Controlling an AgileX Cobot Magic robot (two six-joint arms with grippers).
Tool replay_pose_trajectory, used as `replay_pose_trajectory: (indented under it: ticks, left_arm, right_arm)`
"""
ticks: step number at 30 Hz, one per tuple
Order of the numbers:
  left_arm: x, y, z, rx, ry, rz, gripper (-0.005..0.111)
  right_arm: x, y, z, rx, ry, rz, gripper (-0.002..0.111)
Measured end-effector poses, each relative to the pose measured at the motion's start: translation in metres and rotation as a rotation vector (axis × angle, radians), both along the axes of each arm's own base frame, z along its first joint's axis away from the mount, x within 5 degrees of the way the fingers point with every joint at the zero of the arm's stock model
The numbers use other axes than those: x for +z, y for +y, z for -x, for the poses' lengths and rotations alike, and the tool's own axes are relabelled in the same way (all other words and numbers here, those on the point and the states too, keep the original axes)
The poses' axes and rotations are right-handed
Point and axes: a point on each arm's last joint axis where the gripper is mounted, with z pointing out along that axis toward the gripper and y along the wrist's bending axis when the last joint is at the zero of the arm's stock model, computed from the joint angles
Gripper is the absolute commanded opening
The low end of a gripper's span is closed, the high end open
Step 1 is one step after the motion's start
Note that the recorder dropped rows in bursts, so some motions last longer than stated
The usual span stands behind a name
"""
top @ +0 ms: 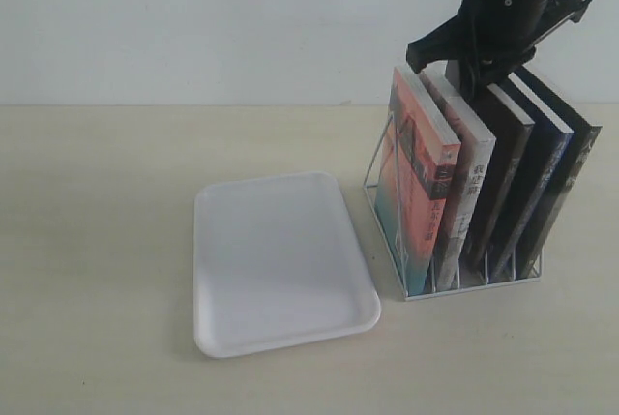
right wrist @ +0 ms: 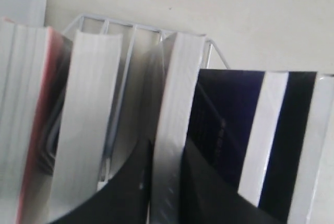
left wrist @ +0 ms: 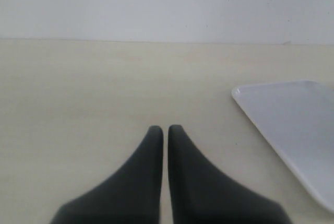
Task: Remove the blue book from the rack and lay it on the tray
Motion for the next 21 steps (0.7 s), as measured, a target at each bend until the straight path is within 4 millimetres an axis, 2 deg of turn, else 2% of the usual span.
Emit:
replay_pose_trajectory:
  ticks: [4, 8, 10, 13, 21]
  left_arm:
    - [0.000, 0.000, 0.000, 0.000, 0.000, 0.000, 0.004]
    - [0.000, 0.000, 0.000, 0.000, 0.000, 0.000, 0.004]
    - [0.000, 0.000, 0.000, 0.000, 0.000, 0.000, 0.004]
    - [0.000, 0.000, 0.000, 0.000, 0.000, 0.000, 0.004]
    - [0.000, 0.000, 0.000, 0.000, 0.000, 0.000, 0.004]
  right_arm:
    - [0.032, -0.003, 0.006, 0.000, -0.087, -0.029, 0.000]
    - [0.071, -0.009, 0.022, 0.000, -0.190, -0.069, 0.000]
    - [0.084, -0.012, 0.029, 0.000, -0.221, -0.081, 0.000]
    - [0.091, -0.014, 0.034, -0.001, -0.237, -0.087, 0.000]
    - [0.091, -0.013, 0.036, 0.001, -0.229, -0.104, 0.000]
